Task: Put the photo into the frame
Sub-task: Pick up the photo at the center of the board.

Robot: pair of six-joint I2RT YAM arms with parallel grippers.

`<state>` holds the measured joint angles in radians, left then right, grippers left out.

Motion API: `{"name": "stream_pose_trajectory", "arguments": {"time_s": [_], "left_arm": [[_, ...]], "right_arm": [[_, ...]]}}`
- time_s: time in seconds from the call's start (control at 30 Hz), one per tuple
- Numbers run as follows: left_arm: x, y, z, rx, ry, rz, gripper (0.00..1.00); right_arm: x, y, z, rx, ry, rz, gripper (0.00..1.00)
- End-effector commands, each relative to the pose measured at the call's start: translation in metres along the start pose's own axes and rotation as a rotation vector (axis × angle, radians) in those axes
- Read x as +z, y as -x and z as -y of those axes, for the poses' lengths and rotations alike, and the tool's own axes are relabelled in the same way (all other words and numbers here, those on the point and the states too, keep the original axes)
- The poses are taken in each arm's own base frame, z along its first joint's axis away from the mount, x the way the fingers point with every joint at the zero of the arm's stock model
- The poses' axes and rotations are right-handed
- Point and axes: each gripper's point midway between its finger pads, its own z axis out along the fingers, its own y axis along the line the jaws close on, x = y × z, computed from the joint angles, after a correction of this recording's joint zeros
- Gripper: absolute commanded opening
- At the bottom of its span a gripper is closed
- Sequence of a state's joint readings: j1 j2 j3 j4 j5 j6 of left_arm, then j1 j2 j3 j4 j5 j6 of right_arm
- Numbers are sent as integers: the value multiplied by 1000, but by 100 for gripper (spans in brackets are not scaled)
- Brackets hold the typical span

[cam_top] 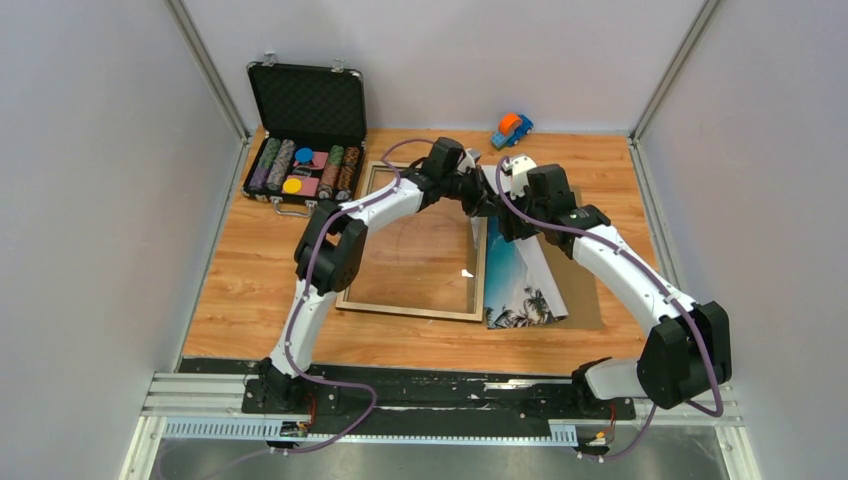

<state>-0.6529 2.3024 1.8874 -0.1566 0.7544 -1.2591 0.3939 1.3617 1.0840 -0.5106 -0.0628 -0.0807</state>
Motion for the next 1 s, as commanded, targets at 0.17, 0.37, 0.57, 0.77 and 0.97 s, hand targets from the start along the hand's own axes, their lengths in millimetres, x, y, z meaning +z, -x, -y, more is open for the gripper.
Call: {"name": "stream_pose_trajectory", "arguments": {"time_s": [0.17,0.37,0.57,0.77,0.97], "left_arm": [[-6,-8,12,50,-55,-28,0],[-20,-18,29,129,-86,-46,0],[-39,-34,52,234,-139,-80,0],[-58,-48,79,308,-207,-108,0],[-81,-61,101,346,-263,-136,0]], "right_arm": [[-29,36,6,3,-32,131,64],[-55,51,24,34,-80,200,71],[-67,51,43,81,-120,228,73],[-72,48,59,130,-137,236,73],[-76,47,75,184,-144,245,73]]}}
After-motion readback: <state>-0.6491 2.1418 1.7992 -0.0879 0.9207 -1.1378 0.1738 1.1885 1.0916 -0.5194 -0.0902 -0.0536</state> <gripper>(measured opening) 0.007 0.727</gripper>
